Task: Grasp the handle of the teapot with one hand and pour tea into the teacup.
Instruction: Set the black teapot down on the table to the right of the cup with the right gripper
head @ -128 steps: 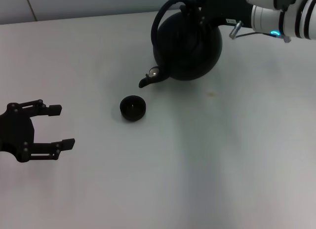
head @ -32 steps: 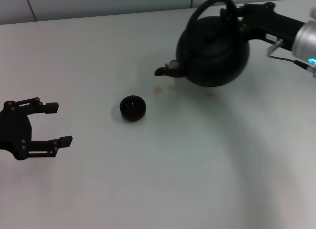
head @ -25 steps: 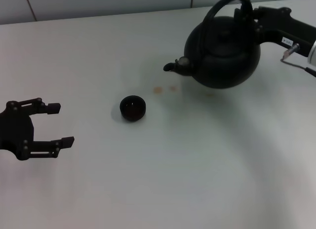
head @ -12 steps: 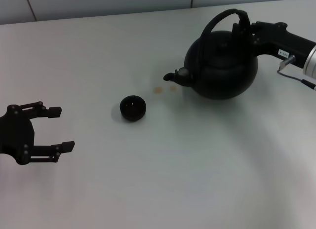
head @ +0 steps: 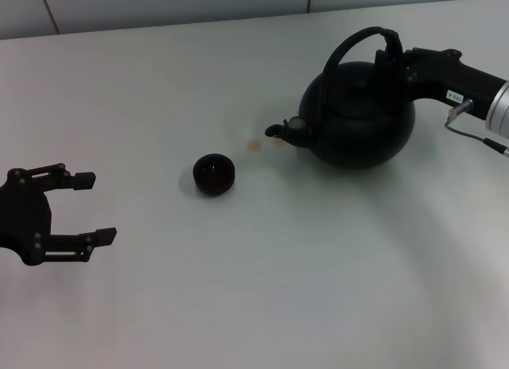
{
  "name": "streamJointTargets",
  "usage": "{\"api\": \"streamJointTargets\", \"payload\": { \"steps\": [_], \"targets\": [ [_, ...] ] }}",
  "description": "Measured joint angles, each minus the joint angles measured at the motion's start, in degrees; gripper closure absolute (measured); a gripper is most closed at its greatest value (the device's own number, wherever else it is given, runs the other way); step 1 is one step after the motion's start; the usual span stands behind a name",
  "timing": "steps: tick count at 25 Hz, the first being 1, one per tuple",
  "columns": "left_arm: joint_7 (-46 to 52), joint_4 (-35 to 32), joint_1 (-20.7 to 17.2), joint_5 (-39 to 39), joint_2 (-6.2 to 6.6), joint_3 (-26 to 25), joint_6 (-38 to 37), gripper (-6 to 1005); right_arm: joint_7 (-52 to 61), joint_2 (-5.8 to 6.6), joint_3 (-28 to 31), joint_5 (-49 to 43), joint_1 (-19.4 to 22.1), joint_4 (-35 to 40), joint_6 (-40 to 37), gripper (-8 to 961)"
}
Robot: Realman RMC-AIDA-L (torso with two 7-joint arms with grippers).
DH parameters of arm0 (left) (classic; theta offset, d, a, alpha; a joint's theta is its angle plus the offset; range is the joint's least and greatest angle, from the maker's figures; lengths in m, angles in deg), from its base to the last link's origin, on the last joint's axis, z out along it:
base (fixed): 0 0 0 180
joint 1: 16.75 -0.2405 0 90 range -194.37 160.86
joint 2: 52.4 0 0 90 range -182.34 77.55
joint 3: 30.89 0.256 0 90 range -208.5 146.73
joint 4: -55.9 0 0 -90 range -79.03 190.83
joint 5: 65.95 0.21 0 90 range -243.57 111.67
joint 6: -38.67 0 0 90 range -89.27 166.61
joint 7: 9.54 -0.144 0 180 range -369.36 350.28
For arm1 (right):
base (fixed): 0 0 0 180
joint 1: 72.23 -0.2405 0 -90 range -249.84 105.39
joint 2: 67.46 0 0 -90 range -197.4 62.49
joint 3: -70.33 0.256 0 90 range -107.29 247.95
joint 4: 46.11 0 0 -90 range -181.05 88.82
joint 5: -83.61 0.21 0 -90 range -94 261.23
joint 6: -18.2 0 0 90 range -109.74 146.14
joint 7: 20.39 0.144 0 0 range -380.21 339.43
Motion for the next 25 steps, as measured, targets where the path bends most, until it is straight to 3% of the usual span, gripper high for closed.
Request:
{"api": "streamJointTargets", "payload": {
  "steps": [19,25],
  "targets": [
    [0.36,-1.23,-0.03,0.02,-0.41,0.0,0.01,139,0.58,0.46,-0.05,-0.24,-1.08,-1.54,3.42,812],
    [0.54,-1.32,-0.06,0.02,-0.45,0.0,0.0,139,0.58,0.52,-0.48,-0.34,-1.17,-1.48,4.38,597]
  ]
}}
